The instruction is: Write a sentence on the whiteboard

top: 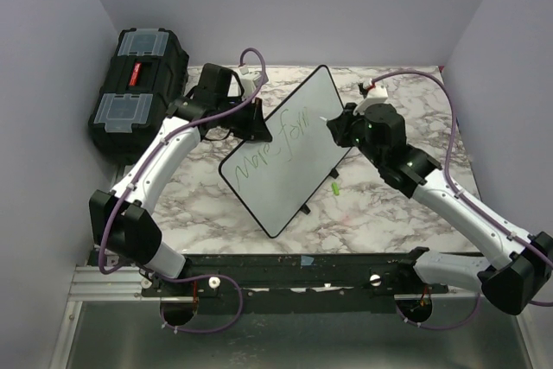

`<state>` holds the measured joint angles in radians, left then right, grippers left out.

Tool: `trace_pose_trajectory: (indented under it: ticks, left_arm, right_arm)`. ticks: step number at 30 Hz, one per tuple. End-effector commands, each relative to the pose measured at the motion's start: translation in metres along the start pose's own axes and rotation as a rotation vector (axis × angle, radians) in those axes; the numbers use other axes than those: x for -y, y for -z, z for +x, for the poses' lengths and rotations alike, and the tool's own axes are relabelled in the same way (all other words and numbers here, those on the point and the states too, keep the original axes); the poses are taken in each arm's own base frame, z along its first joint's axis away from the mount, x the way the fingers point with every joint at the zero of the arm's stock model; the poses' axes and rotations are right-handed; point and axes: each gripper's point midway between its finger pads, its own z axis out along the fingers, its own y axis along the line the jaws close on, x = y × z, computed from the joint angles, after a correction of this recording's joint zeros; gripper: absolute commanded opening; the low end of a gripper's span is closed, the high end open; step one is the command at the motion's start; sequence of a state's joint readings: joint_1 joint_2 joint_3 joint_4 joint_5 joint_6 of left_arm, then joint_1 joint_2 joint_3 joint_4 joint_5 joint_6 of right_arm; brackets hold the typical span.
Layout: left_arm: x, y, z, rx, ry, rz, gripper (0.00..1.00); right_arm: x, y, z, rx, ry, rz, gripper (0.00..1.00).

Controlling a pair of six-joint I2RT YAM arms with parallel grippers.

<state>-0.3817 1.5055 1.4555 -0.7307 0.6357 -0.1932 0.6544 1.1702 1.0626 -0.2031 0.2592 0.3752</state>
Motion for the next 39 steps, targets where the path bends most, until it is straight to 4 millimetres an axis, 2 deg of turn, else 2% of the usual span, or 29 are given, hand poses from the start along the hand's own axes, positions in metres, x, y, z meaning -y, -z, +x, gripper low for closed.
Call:
trace_pose_trajectory:
  ticks: [1, 12, 15, 18, 24, 32, 39]
  left_arm:
    - [-0.004, -0.016, 0.018, -0.09, -0.098, -0.037, 0.0]
    - [0.003, -0.009, 0.013, -0.089, -0.127, -0.073, 0.0]
    - [0.0, -0.01, 0.015, -0.091, -0.136, -0.077, 0.0]
    - [-0.004, -0.012, 0.019, -0.096, -0.141, -0.085, 0.0]
    - [-0.006, -0.016, 0.025, -0.092, -0.147, -0.074, 0.0]
    - [-0.003, -0.015, 0.024, -0.079, -0.154, -0.059, 0.0]
    - [-0.002, -0.013, 0.024, -0.068, -0.162, -0.06, 0.0]
  right_arm:
    - [0.004, 0.008, 0.001, 0.004, -0.001, -0.023, 0.01]
    - [0.015, 0.017, 0.002, 0.01, -0.037, -0.055, 0.01]
    - [0.012, 0.02, 0.0, 0.014, -0.059, -0.108, 0.01]
    - [0.017, 0.02, 0.0, 0.009, -0.083, -0.114, 0.01]
    - [0.023, 0.025, 0.009, -0.018, -0.128, -0.177, 0.01]
    - [0.041, 0.026, 0.015, -0.039, -0.24, -0.243, 0.01]
    - [0.04, 0.022, 0.024, -0.057, -0.267, -0.265, 0.01]
